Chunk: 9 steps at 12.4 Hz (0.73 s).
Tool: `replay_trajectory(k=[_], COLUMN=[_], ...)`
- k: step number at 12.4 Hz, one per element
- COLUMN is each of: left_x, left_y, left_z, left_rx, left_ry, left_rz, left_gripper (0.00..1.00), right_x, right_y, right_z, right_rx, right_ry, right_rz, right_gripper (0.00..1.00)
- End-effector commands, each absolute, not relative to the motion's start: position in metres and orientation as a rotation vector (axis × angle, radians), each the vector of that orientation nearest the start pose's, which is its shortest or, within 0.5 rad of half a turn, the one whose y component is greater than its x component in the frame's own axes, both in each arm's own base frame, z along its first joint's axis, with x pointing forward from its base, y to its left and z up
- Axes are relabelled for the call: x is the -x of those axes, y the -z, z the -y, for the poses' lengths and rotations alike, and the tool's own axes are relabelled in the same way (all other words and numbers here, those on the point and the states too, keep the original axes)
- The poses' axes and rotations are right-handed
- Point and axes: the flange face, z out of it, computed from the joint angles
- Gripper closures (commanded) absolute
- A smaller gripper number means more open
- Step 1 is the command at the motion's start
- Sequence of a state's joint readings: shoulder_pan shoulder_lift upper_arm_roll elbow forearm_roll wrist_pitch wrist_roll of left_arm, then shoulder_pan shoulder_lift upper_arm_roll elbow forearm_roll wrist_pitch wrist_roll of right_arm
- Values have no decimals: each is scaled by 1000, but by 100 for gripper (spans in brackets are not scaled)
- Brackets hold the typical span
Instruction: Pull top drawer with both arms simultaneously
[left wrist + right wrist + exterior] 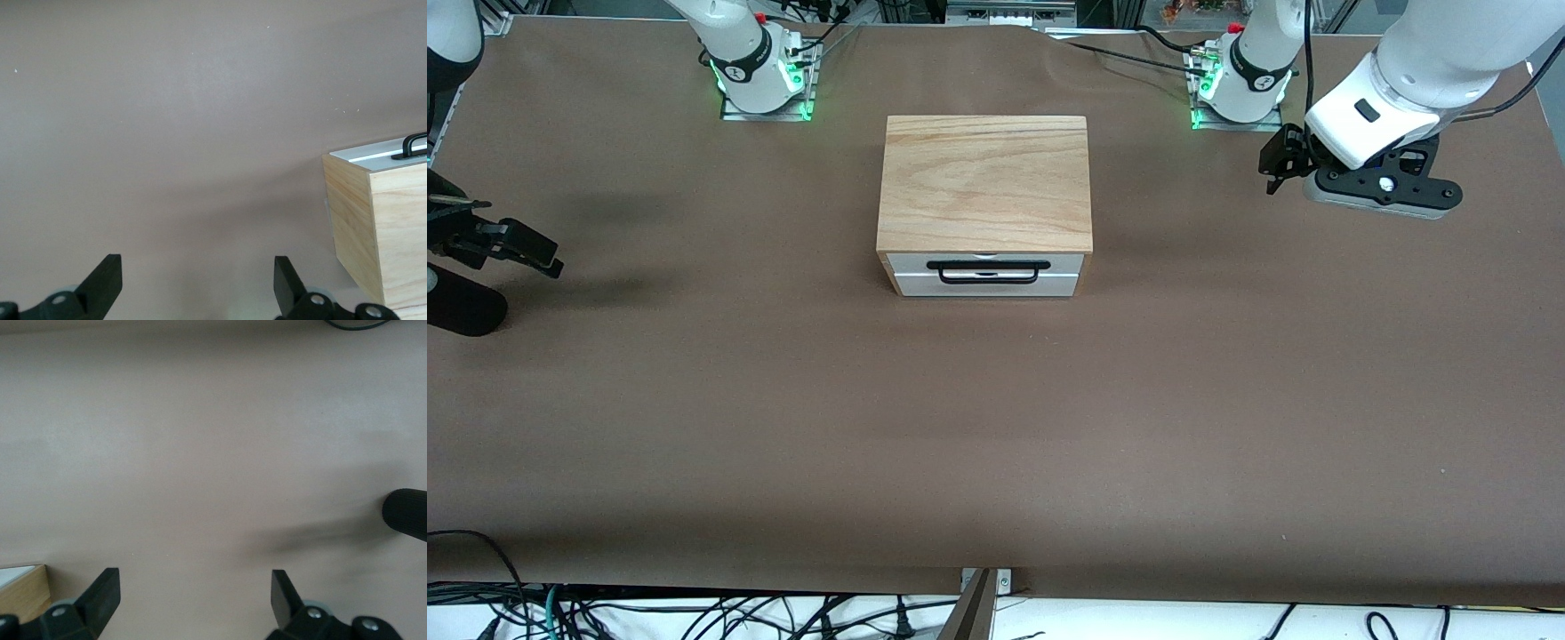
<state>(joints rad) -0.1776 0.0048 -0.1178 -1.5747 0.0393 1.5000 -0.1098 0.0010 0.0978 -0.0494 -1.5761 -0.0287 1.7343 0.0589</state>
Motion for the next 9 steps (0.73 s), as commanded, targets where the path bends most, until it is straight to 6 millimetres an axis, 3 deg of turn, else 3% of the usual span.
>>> replay_trajectory(k=[1, 4, 6, 8, 9], left_x=[-524, -524, -524, -528, -529], left_y=[-621, -621, -620, -608, -592], left_z=[155, 155, 156, 163, 172], left_rx=[3071, 3071, 3072, 3065, 3086], left_ry=[-83, -83, -86, -125, -223], left_rz=[-274, -276, -279, -305, -330], left_gripper=[0, 0, 0, 0, 0], right_x=[-597, -604, -610, -612, -617], right_y=[-584, -563, -548, -540, -524], right_z=[31, 17, -16, -39, -47], right_rx=[3177, 3175, 3172, 3095, 3003], right_ry=[93, 30, -10, -33, -81], right_rz=[-139, -127, -57, -34, -62], right_gripper=[0, 0, 0, 0, 0])
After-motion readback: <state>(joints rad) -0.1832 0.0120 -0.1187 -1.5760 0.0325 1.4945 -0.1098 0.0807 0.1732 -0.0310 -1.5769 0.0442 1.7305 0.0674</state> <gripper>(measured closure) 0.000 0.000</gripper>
